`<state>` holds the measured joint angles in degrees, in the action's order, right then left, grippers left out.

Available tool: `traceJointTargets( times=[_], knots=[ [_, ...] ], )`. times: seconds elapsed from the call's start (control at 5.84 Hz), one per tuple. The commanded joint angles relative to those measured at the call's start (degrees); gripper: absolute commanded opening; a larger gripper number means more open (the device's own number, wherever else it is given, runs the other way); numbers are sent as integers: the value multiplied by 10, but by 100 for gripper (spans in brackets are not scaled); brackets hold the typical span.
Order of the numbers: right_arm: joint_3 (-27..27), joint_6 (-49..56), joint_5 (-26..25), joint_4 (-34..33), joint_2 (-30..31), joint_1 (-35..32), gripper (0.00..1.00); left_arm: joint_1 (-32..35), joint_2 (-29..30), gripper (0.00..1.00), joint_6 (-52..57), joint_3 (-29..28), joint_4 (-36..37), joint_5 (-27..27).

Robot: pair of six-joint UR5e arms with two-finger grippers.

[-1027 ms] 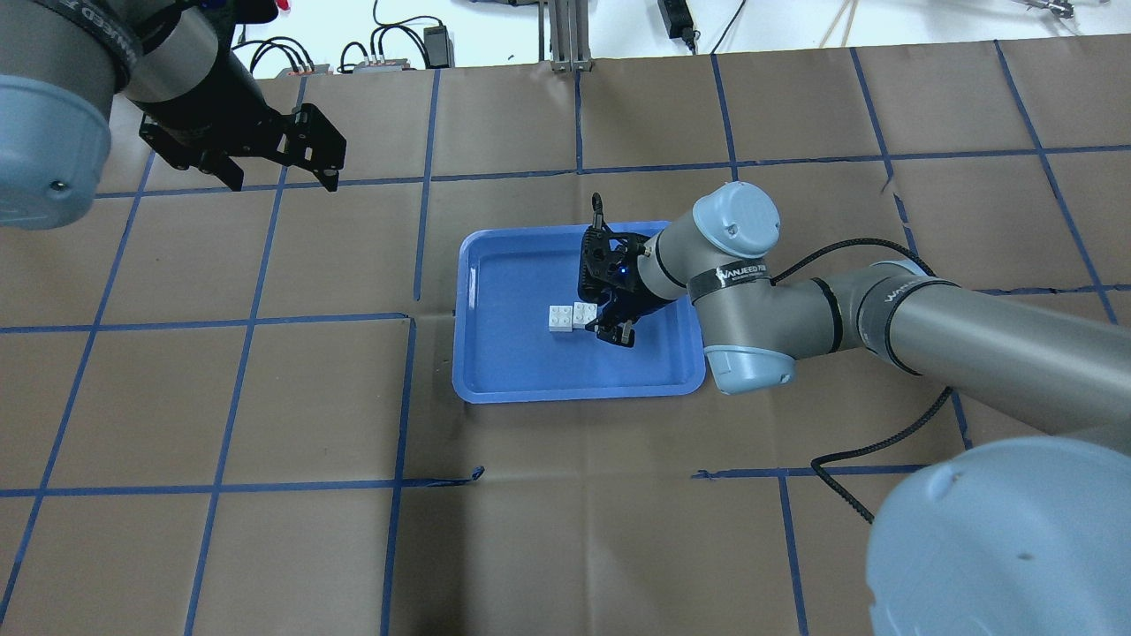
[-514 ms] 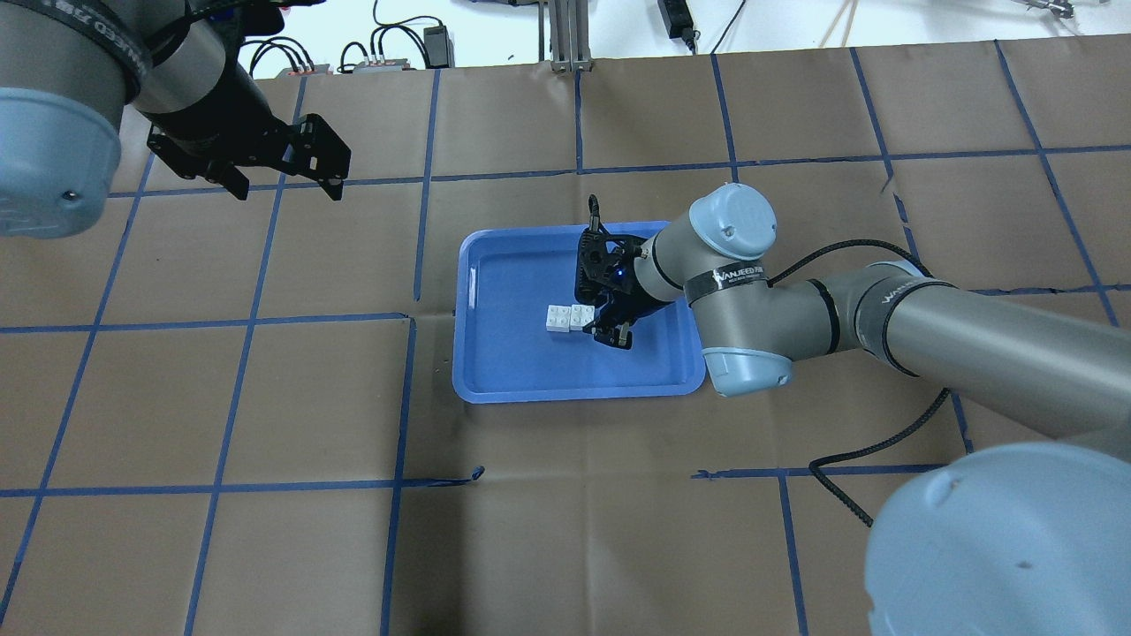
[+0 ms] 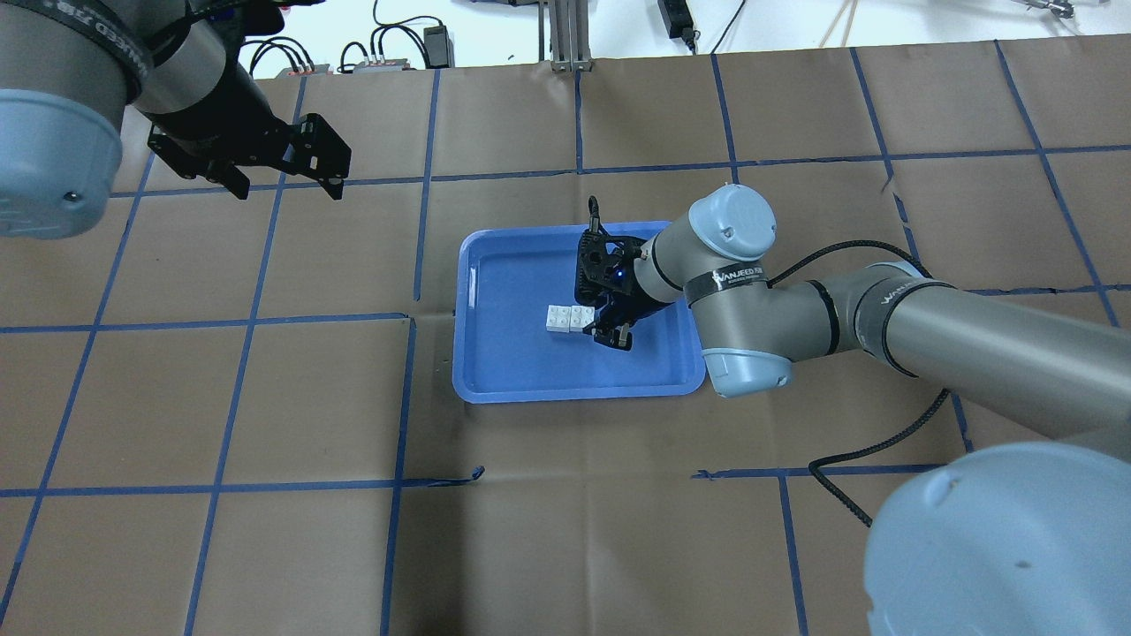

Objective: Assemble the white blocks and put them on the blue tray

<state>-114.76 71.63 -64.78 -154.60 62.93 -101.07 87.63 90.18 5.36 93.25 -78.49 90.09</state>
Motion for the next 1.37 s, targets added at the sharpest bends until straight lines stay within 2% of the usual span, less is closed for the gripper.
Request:
traceJointTargets(
  times=[0.0,0.17,0.68,1.2],
  knots=[
    [1,0,0,0,-1,0,29,0,0,99,0,1,0,0],
    [1,0,1,0,-1,0,36,0,0,99,1,1,0,0],
    [1,-1,3,0,-2,0,49,0,0,99,2,1,-1,0],
    [1,-3,4,0,-1,0,53,1,0,99,6,2,-1,0]
  ],
)
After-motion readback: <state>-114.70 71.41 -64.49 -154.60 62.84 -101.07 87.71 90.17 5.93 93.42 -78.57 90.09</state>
